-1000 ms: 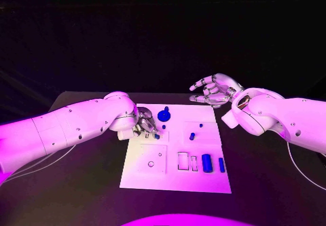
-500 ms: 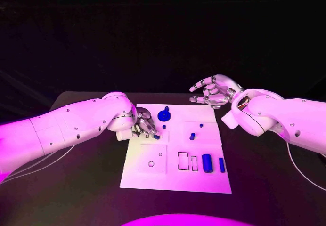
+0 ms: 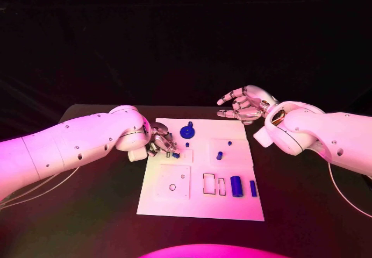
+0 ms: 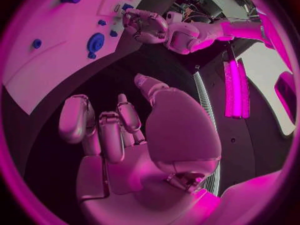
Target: Assemble the parts on the task board
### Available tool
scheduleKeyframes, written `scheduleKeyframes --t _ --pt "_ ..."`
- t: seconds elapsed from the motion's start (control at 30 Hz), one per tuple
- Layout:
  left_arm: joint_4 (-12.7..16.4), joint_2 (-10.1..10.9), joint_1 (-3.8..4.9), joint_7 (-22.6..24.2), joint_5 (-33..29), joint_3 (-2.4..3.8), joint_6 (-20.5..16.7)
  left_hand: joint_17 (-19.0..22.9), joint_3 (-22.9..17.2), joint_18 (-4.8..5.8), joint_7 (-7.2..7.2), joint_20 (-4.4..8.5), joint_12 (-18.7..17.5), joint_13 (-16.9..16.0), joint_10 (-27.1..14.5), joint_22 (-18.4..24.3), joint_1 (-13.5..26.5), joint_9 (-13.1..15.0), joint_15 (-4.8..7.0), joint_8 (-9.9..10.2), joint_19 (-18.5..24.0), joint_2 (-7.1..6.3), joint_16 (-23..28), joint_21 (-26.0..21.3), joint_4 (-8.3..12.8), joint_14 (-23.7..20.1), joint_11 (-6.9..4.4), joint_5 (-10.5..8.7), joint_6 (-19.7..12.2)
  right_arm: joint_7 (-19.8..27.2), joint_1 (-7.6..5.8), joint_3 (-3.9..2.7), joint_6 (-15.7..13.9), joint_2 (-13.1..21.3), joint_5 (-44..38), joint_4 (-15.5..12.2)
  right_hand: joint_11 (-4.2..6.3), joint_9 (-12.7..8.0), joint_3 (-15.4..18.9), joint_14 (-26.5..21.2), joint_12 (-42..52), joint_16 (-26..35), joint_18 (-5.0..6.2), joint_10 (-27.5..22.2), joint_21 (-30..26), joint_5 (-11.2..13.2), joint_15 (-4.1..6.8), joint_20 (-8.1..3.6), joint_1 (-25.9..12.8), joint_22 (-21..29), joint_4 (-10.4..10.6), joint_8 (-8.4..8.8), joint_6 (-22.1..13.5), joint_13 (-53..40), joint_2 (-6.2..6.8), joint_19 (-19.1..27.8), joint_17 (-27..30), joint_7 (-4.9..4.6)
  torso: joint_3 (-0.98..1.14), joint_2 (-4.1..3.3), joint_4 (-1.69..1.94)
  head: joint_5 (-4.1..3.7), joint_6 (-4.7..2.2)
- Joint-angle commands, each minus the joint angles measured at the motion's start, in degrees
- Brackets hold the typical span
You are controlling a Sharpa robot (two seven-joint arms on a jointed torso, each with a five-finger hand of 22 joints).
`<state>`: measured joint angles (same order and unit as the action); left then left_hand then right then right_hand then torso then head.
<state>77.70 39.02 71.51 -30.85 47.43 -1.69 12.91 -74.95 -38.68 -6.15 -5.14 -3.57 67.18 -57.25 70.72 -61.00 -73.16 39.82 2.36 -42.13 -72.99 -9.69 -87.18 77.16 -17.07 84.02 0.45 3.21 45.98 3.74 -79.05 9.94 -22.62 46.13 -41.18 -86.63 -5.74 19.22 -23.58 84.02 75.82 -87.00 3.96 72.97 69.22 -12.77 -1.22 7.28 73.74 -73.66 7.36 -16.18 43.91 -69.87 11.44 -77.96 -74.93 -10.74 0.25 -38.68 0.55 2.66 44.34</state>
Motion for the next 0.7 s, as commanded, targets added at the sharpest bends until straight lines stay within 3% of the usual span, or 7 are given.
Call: scheduleKeyframes --t 0.03,0.23,0.37,0.43,0.5,0.7 --pt "0.8 0.0 -0.01 2.6 5.9 0.06 -1.6 -8.9 -11.3 0.36 0.36 0.21 0.4 -0.3 0.6 -0.1 0.8 1.6 0.57 -0.5 0.0 -0.08 -0.3 0.3 10.8 4.1 0.0 0.35 0.2 0.2 0.04 -0.02 1.0 0.1 -0.1 0.0 0.04 0.1 0.0 3.9 -0.4 0.2 1.18 -0.3 -0.2 -0.4 -0.08 -0.04 0.1 0.1 0.4 -0.32 0.0 0.1 -0.55 0.2 -6.8 0.09 -0.09 -0.06 0.04 0.04 0.07" --pt "1.6 -0.2 -0.05 2.9 10.8 0.04 -1.9 -9.1 -12.6 0.44 0.57 0.34 0.8 -0.9 1.4 -0.6 1.9 2.1 0.76 -0.7 -0.3 -0.75 -0.4 0.5 11.3 4.2 -0.21 1.21 0.7 0.2 0.03 -0.02 1.1 0.2 -0.1 -0.1 0.04 0.1 0.1 3.9 -0.3 0.2 1.17 -0.3 -0.2 -0.5 -0.08 -0.04 0.0 0.0 0.5 -0.35 0.0 0.0 -0.57 0.2 -6.7 0.09 -0.04 -0.06 0.04 0.16 0.22" --pt "1.7 -0.4 -0.07 2.7 12.7 0.02 -2.8 -9.4 -13.5 0.51 0.78 0.5 1.2 -1.4 2.0 -1.0 3.1 2.6 0.94 -1.0 -0.6 -1.3 -0.4 0.7 11.9 4.3 -0.41 2.73 1.1 0.4 0.03 -0.02 1.3 0.3 -0.1 -0.1 0.05 0.1 0.1 3.9 -0.4 0.2 1.18 -0.3 -0.3 -0.7 -0.07 -0.05 0.0 0.1 0.6 -0.39 0.0 0.1 -0.53 0.2 -6.7 0.1 -0.13 -0.04 0.02 0.18 0.34" --pt "1.8 -0.6 -0.08 2.6 13.6 -0.02 -3.6 -9.6 -14.1 0.54 0.93 0.62 1.5 -1.8 2.4 -1.2 3.9 3.1 1.07 -1.2 -0.7 -1.7 -0.5 0.9 12.3 4.4 -0.58 4.48 1.4 0.4 0.03 -0.02 1.3 0.3 -0.1 -0.2 0.06 0.2 0.3 3.8 -0.5 0.3 1.18 -0.4 -0.4 -2.9 -0.02 -0.1 -0.3 0.1 0.9 -0.55 0.0 0.3 -0.31 0.2 -6.7 0.17 -0.1 -0.04 0.04 0.29 0.42" --pt "1.9 -0.8 -0.09 2.4 14.4 -0.09 -4.2 -9.7 -14.5 0.6 1.1 0.75 1.5 -1.9 2.7 -1.5 4.7 3.5 1.23 -1.5 -0.9 -2.13 -0.5 1.0 12.7 4.4 -0.72 6.46 1.6 0.5 0.03 -0.02 1.4 0.3 -0.1 -0.3 0.1 0.2 0.4 3.9 -0.5 0.3 1.19 -0.4 -0.5 -3.1 -0.02 -0.1 -0.3 0.1 1.0 -0.57 0.0 0.3 -0.2 0.2 -6.7 0.15 -0.06 -0.05 0.05 0.29 0.47" --pt "2.1 -1.1 -0.12 1.8 15.7 -0.31 -4.4 -9.9 -15.0 0.72 1.34 0.96 1.9 -2.5 3.4 -2.1 5.8 4.2 1.46 -1.7 -1.4 -2.59 -0.6 1.3 13.4 4.5 -0.97 9.42 2.1 0.5 0.03 -0.02 1.6 0.3 -0.2 -0.3 0.1 0.2 0.5 3.9 -0.5 0.3 1.19 -0.4 -0.5 -3.3 -0.01 -0.11 -0.3 0.1 1.0 -0.59 -0.1 0.3 -0.12 0.2 -6.7 0.15 -0.03 0.05 -0.07 0.49 0.7"
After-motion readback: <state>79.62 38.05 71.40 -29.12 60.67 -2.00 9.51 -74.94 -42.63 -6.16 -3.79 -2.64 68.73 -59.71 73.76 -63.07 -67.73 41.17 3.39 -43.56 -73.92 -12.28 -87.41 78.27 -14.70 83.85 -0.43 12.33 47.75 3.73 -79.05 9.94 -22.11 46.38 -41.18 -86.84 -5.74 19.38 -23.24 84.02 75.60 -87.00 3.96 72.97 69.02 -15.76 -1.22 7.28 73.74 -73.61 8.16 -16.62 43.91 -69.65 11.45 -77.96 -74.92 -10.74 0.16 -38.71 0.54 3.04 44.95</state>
